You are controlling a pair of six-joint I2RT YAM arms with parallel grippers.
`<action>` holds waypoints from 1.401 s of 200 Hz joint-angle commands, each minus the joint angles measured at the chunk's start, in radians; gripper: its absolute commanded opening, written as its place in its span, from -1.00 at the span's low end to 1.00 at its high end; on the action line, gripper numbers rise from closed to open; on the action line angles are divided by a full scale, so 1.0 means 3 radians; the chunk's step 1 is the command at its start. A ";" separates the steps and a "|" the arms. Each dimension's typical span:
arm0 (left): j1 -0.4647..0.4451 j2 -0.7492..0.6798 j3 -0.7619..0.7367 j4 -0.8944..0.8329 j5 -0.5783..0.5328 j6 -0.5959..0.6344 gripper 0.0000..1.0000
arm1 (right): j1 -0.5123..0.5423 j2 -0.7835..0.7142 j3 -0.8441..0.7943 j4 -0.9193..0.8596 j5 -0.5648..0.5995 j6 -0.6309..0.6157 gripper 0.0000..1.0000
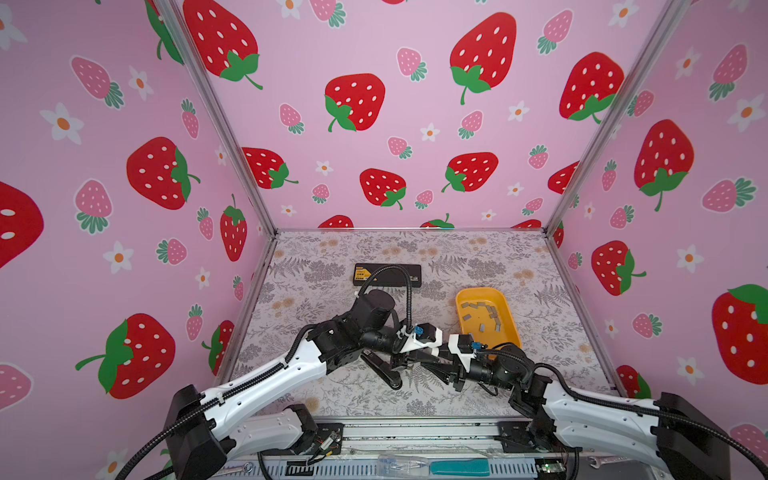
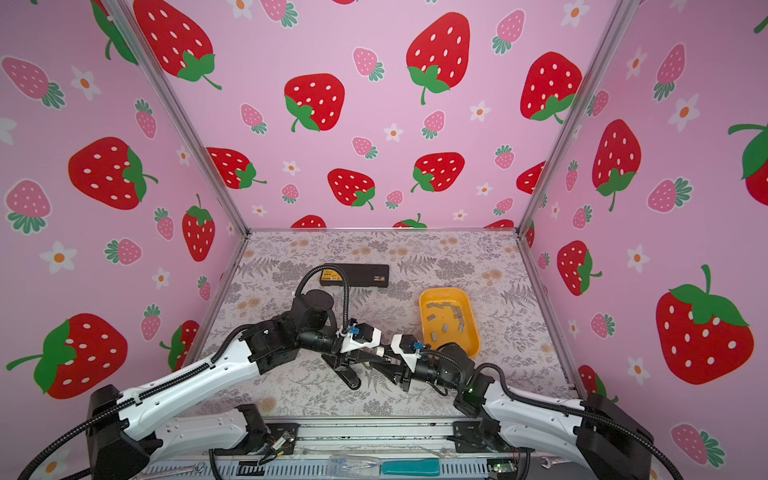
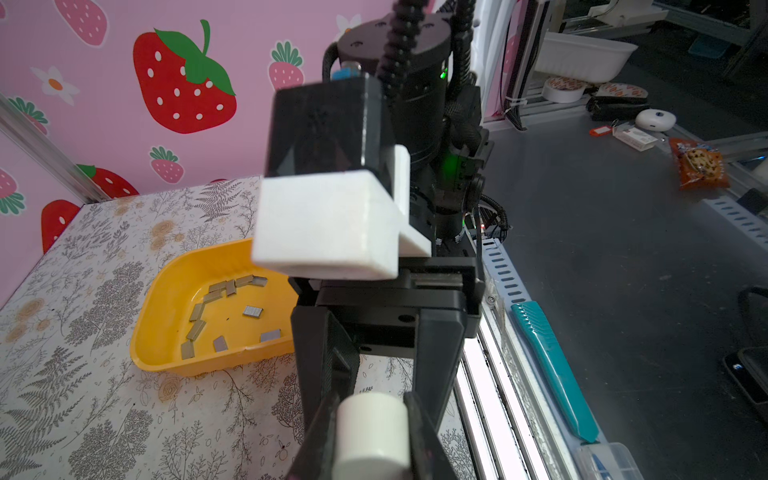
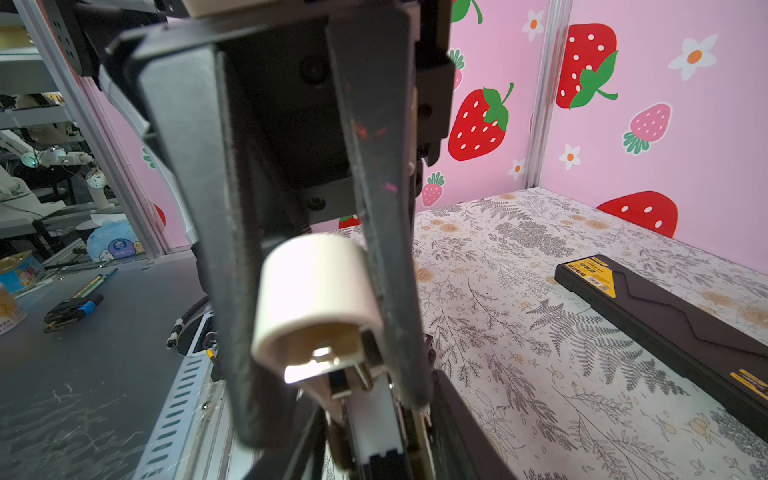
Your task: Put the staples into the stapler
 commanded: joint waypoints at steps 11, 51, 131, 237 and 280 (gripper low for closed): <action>-0.0013 -0.0044 0.0131 0.0027 0.0101 0.0068 -1.00 | 0.0010 0.0079 0.0108 0.0149 0.0049 0.0036 -0.32; -0.0013 -0.0139 0.0039 0.0166 -0.0128 -0.0075 -0.37 | 0.0012 0.0051 0.0121 0.0080 0.0288 0.0081 -0.58; 0.0330 -0.1062 -0.0583 0.0488 -0.1779 -0.1718 0.77 | 0.0012 -0.0002 0.0533 -0.1219 0.1433 0.0705 -0.87; 0.1256 -0.1233 -0.1842 0.0579 -0.3064 -0.2928 0.98 | -0.0005 0.1245 0.1230 -0.2704 0.2174 0.1549 -0.96; 0.1261 -0.1349 -0.1925 0.0595 -0.3275 -0.2884 0.99 | -0.0062 0.1906 0.1650 -0.3007 0.2198 0.1595 -1.00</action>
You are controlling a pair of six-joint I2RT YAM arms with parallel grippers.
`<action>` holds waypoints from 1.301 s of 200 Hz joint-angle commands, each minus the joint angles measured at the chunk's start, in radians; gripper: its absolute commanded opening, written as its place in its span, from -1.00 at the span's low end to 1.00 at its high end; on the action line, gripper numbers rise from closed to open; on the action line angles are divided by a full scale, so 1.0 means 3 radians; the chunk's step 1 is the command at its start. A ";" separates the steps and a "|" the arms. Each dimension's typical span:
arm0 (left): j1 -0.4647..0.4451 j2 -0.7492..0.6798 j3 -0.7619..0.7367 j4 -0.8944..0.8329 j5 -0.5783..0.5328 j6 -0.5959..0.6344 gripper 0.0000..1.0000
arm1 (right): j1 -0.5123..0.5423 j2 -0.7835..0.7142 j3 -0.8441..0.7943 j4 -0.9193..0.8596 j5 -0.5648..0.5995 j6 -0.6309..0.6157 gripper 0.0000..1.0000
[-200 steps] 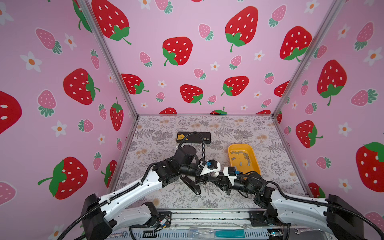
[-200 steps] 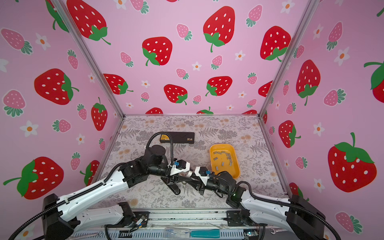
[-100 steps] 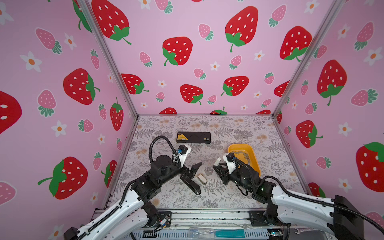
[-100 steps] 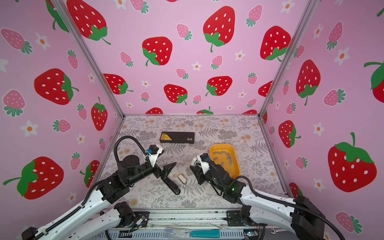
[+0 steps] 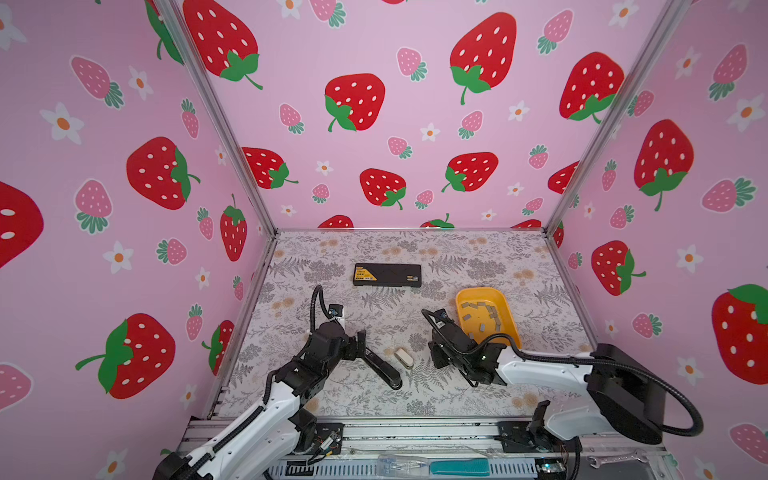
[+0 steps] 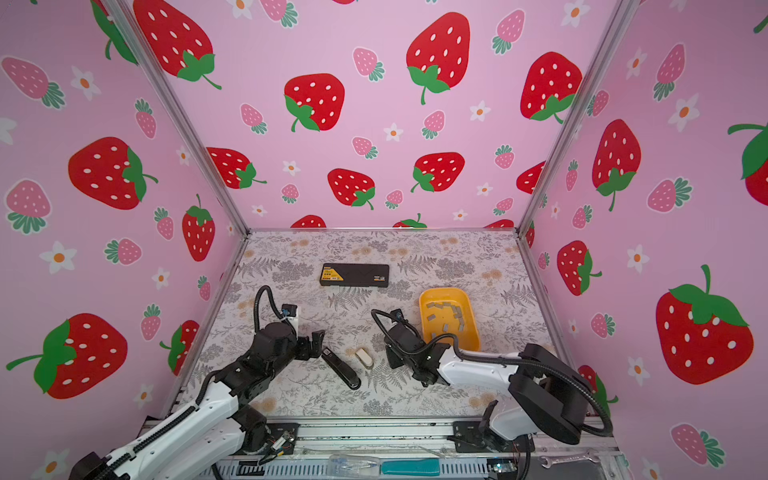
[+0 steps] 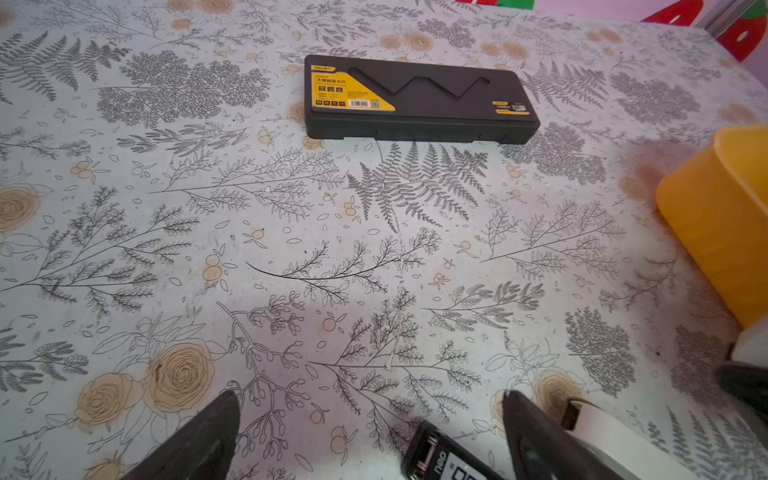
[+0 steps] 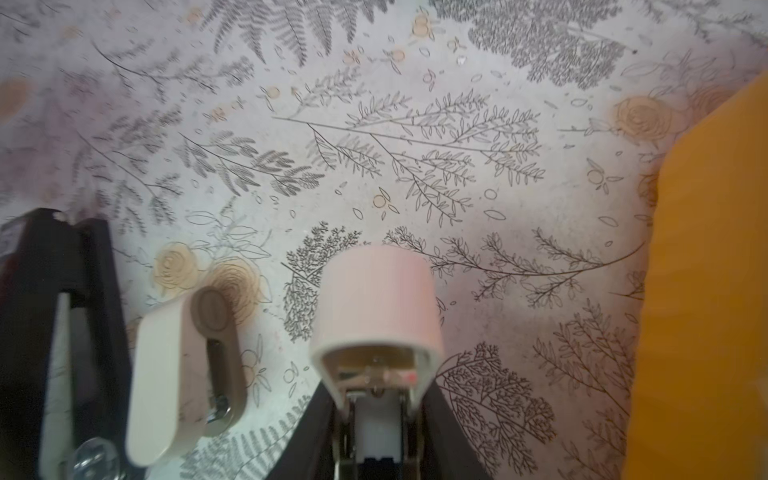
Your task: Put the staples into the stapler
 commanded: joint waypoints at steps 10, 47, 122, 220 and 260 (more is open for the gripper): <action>0.0014 -0.0183 0.0012 0.0061 -0.0331 -0.0077 1.00 | -0.0078 0.0299 0.0330 -0.0293 0.0087 0.0127 -1.00; 0.0014 -0.0569 0.0028 -0.0352 -0.0390 -0.0202 0.97 | -0.0244 0.0600 0.0635 -0.0355 0.0061 0.0217 -1.00; 0.0014 -0.1061 -0.0240 -0.0256 -0.0295 -0.0135 0.98 | -0.0548 0.0984 0.0968 -0.0475 0.0068 0.0369 -0.99; 0.0016 -0.1220 -0.0274 -0.0248 -0.0192 -0.0100 0.98 | -0.0570 0.0791 0.0945 -0.0598 0.0096 0.0292 -0.13; 0.0017 -0.1240 -0.0239 -0.0286 -0.0175 -0.0103 0.99 | -0.0522 0.0440 0.0844 -0.0598 0.0145 0.0257 0.11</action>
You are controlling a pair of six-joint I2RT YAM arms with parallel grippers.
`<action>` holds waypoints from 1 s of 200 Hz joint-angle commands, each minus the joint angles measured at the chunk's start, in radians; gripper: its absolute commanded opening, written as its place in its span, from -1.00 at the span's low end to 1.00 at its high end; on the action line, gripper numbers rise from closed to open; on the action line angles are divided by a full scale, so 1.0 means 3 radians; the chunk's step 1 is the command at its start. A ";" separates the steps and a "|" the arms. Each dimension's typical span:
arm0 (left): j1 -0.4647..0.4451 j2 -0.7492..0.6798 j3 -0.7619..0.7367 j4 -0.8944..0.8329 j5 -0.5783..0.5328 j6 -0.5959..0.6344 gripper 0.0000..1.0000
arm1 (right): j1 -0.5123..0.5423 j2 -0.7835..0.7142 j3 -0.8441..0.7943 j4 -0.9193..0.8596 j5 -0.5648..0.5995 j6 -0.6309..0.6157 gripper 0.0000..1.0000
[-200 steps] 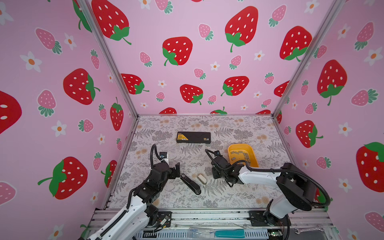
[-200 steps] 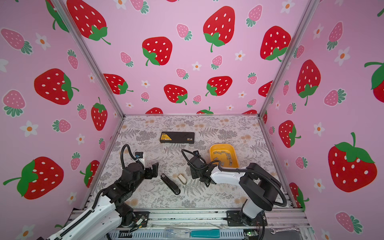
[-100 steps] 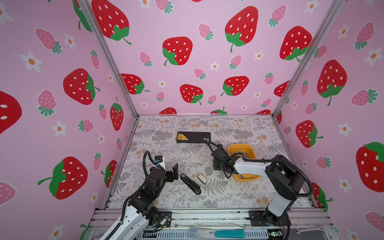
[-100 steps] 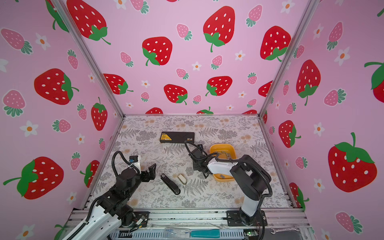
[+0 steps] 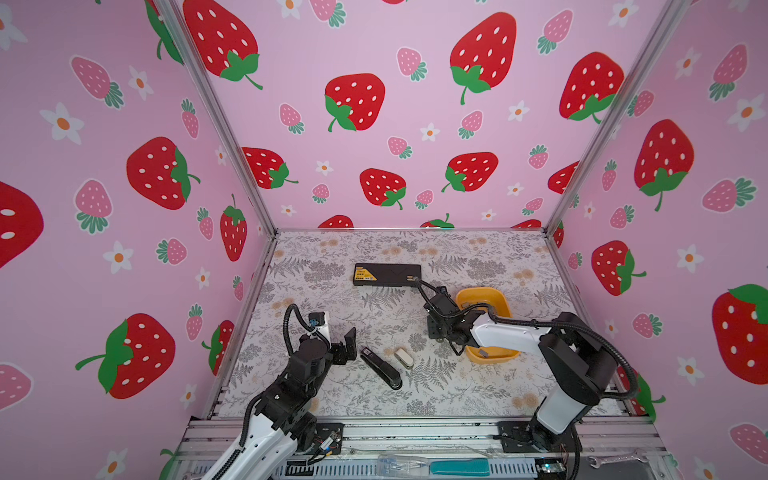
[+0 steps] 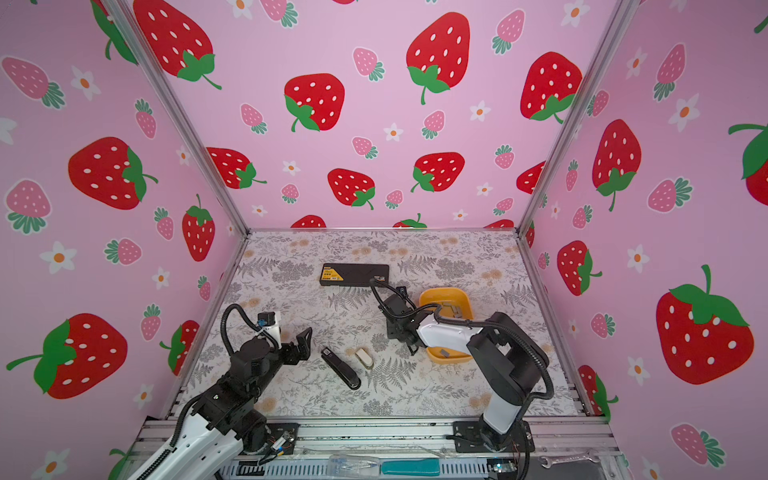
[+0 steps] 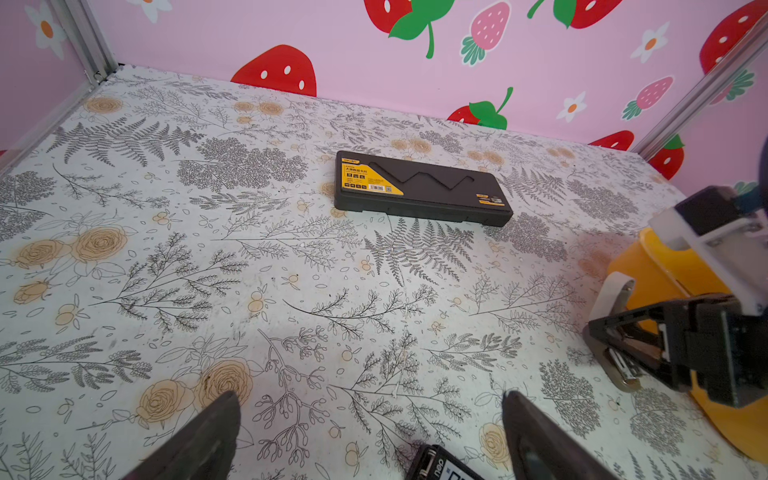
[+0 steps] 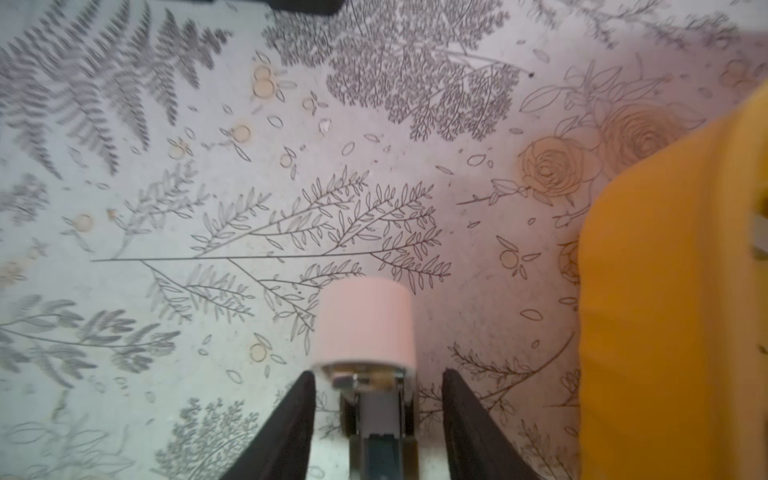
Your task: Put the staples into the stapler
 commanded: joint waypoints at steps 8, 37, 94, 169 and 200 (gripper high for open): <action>0.0014 -0.0064 0.0029 -0.0050 0.0059 -0.0029 0.99 | 0.0072 -0.0373 -0.0100 -0.0049 0.0090 0.0027 0.12; 0.0010 -0.0129 0.0104 -0.0101 0.0125 -0.0030 1.00 | 0.0268 -0.0756 -0.0140 -0.0068 0.0199 0.0026 0.12; 0.0010 0.0159 0.0440 0.0319 0.0205 0.0420 0.96 | 0.0389 -0.1682 -0.0266 0.0463 0.0422 -0.0412 0.29; -0.0039 0.1641 0.1892 0.0317 0.1149 0.1660 0.84 | 0.0384 -0.2648 -0.1212 0.1194 0.0212 -0.0766 0.47; -0.0052 0.2291 0.2746 -0.0303 0.1263 0.2608 0.75 | 0.0380 -0.2831 -0.1720 0.1632 0.0006 -0.0932 0.45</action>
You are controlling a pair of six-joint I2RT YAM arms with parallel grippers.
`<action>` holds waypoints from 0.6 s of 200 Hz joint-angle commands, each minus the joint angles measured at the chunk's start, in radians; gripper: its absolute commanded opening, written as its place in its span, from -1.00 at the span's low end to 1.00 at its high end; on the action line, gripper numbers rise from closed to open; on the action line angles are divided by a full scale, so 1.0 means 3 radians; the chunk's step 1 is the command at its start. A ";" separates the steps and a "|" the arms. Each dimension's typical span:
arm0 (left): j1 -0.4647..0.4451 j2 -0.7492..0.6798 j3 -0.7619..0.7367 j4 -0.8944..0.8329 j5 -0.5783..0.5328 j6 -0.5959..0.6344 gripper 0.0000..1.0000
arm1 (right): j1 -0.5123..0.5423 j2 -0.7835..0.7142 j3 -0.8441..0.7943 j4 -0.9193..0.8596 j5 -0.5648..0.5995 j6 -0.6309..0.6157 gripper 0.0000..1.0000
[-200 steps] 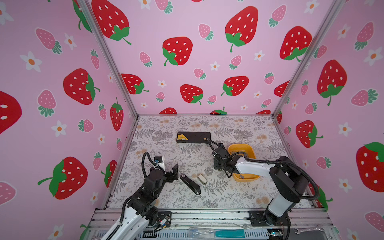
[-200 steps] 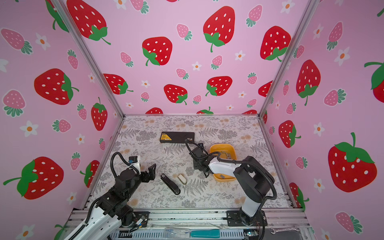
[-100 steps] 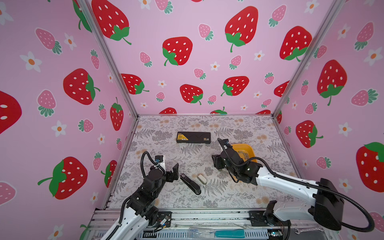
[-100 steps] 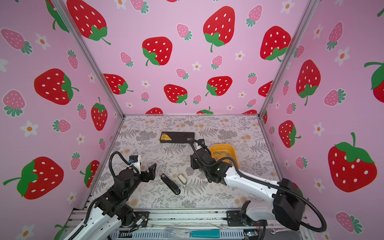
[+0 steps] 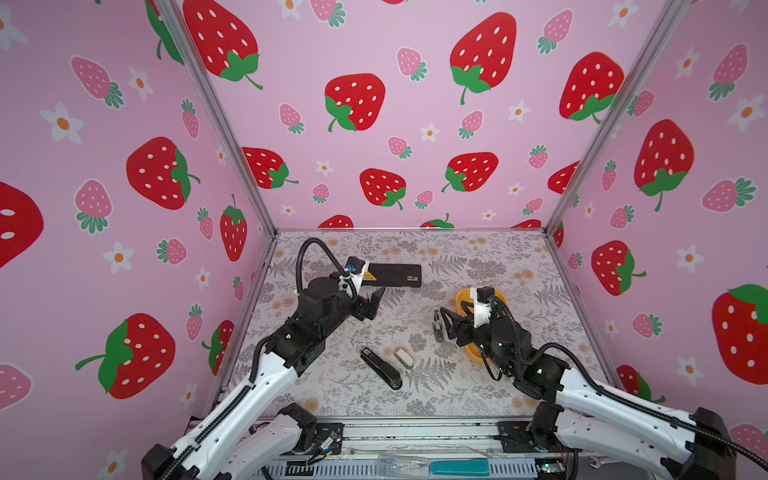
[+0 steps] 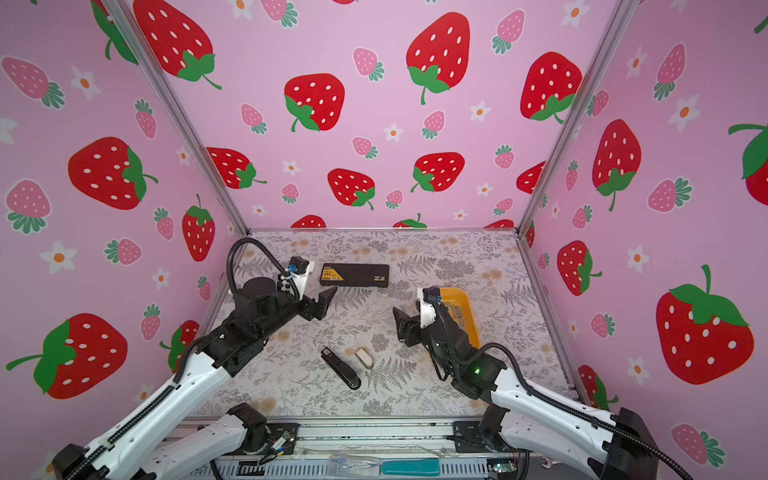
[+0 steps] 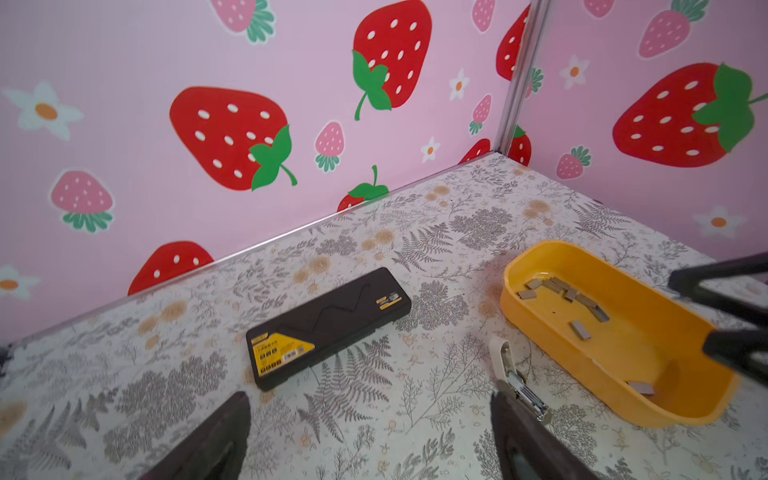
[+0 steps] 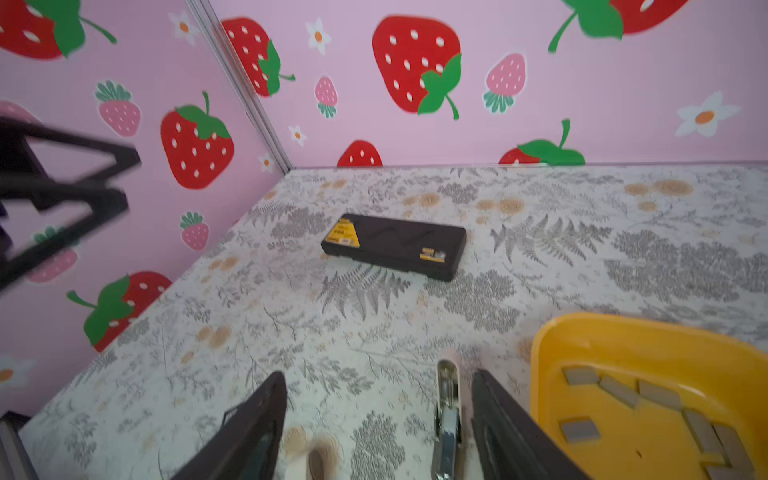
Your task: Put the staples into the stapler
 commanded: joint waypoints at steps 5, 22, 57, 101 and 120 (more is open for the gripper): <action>-0.0014 0.0407 0.0652 -0.0539 0.0351 0.1097 0.72 | -0.0013 -0.0150 -0.0268 0.0387 -0.0151 -0.0196 0.46; -0.0014 0.0469 0.0571 -0.0529 0.0729 0.1497 0.72 | -0.0017 -0.0212 -0.0278 0.0219 -0.0187 -0.0266 0.41; -0.0008 0.0516 0.0227 -0.0433 0.1390 0.2314 0.68 | -0.0045 -0.0442 -0.0328 0.0127 0.0072 -0.0406 0.49; -0.0001 0.0740 0.0093 -0.0708 0.1687 0.2961 0.51 | -0.0212 -0.0561 -0.0376 0.0063 0.0300 -0.0387 0.54; -0.0106 0.0877 0.0041 -0.0824 0.1648 0.3227 0.44 | -0.0304 -0.0527 -0.0405 0.0099 0.0297 -0.0365 0.54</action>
